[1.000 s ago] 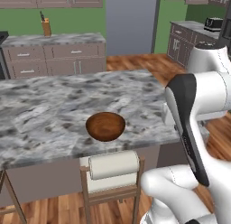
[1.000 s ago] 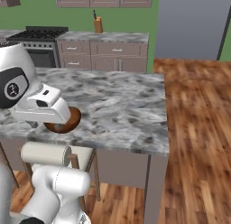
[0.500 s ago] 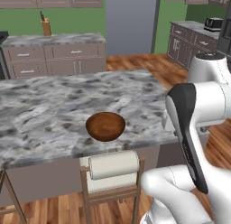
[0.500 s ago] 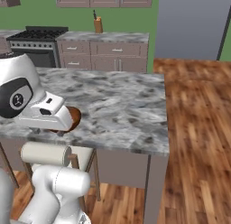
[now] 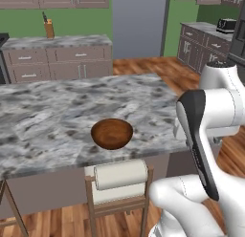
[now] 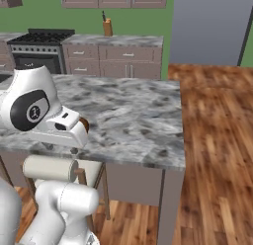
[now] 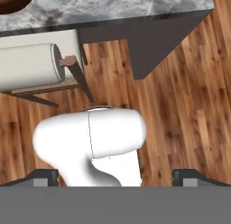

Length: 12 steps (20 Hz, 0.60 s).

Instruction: Pick up the bowls from the cabinet and place each bowl in front of a stool on the dining counter.

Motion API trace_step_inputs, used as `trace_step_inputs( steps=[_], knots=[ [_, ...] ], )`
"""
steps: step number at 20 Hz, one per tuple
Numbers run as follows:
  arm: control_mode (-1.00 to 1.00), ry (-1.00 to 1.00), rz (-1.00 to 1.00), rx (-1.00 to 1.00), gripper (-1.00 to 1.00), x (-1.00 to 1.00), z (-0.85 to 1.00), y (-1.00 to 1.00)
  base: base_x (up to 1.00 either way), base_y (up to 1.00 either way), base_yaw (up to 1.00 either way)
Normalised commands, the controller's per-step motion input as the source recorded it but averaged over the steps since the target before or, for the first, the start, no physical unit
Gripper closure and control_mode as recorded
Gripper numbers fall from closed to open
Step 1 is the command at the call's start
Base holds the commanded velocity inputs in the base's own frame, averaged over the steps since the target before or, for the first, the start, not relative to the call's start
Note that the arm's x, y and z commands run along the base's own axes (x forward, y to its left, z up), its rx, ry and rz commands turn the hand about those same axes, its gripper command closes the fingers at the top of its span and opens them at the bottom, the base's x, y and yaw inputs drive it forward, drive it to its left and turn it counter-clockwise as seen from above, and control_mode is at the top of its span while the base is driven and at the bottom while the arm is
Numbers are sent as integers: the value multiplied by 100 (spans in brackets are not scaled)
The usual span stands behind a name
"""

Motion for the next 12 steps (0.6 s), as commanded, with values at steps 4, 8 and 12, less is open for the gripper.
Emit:
trace_step_inputs(
  steps=[4,8,12],
  knots=[
    [-100,0,0,0,-100,0,0,0,0,0,0],
    [-100,0,0,0,-100,0,0,0,0,0,0],
    [100,0,0,0,-100,0,0,0,-5,-39,-1]
  ],
)
